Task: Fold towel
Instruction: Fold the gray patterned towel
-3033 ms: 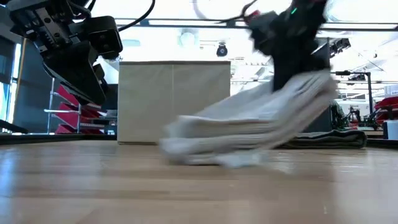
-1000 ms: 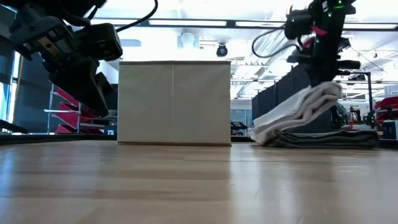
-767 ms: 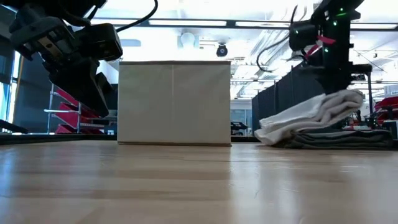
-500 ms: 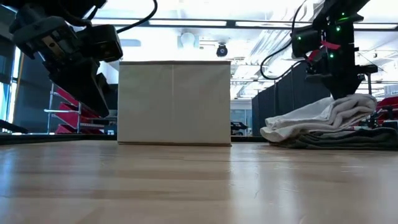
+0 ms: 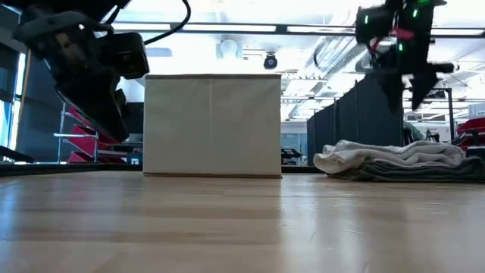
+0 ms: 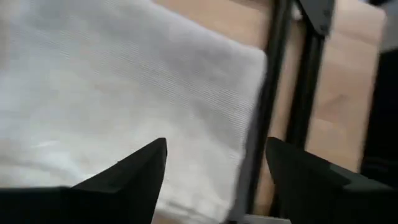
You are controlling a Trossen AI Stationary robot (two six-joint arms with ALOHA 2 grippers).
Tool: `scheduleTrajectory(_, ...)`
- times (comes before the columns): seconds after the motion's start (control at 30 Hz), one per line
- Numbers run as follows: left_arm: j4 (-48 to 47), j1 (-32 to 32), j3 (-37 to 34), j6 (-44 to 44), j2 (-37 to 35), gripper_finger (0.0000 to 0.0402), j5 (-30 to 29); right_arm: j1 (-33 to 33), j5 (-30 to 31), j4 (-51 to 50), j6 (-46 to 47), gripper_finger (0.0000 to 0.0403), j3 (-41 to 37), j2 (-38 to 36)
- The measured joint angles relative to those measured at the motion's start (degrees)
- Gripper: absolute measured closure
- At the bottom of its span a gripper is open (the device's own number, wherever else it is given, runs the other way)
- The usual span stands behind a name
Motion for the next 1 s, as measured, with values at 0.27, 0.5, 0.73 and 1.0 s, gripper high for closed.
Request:
scheduleTrajectory(0.27,-12.1,-4.1,12.5,5.3,-4.9,0.0402,13.0,11.7,-5.9,7.6,-0.3,0.0144,1.4,-4.2)
scheduleTrajectory(0.5,-33.9,-13.4,22.7,-7.3,-5.3,0.0387,14.6,17.5,1.3,7.4,-0.1,0.0144,1.4,-3.3)
scheduleTrajectory(0.73,-35.4,-24.3,22.4,-15.1,-4.1,0.0302,18.9,19.6,7.0,7.8,-0.1,0.0144,-1.9,-3.1)
scheduleTrajectory(1.0,-37.0,-31.4,22.3,-3.2,2.1,0.0217,12.8,19.7,4.8,14.3,4.6,0.0144,-10.9,-3.1)
